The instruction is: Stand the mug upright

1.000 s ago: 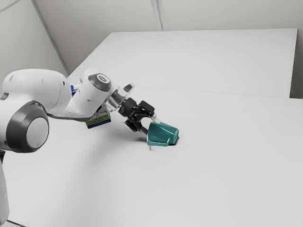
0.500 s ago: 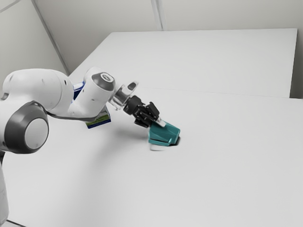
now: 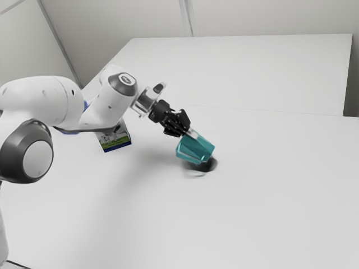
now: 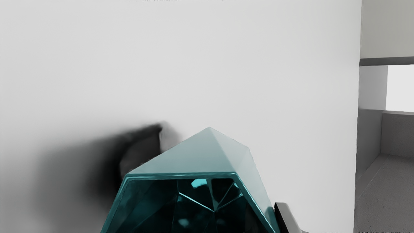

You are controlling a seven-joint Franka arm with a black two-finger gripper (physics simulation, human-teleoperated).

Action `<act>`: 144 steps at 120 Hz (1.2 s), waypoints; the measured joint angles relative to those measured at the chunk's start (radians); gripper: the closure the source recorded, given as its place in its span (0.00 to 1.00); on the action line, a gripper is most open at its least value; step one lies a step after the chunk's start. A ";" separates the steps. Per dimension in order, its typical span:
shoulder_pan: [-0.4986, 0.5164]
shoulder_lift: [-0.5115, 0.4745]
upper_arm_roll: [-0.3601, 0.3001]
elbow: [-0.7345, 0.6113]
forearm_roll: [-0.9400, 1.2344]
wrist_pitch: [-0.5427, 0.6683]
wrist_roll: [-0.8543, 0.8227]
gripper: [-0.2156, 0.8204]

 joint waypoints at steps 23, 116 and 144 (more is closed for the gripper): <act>-0.098 -0.192 -0.001 -0.065 0.469 0.054 -0.046 0.96; -0.208 -0.216 -0.051 -0.234 1.175 0.205 -0.533 0.96; -0.208 -0.193 -0.051 -0.233 1.152 0.221 -0.621 0.96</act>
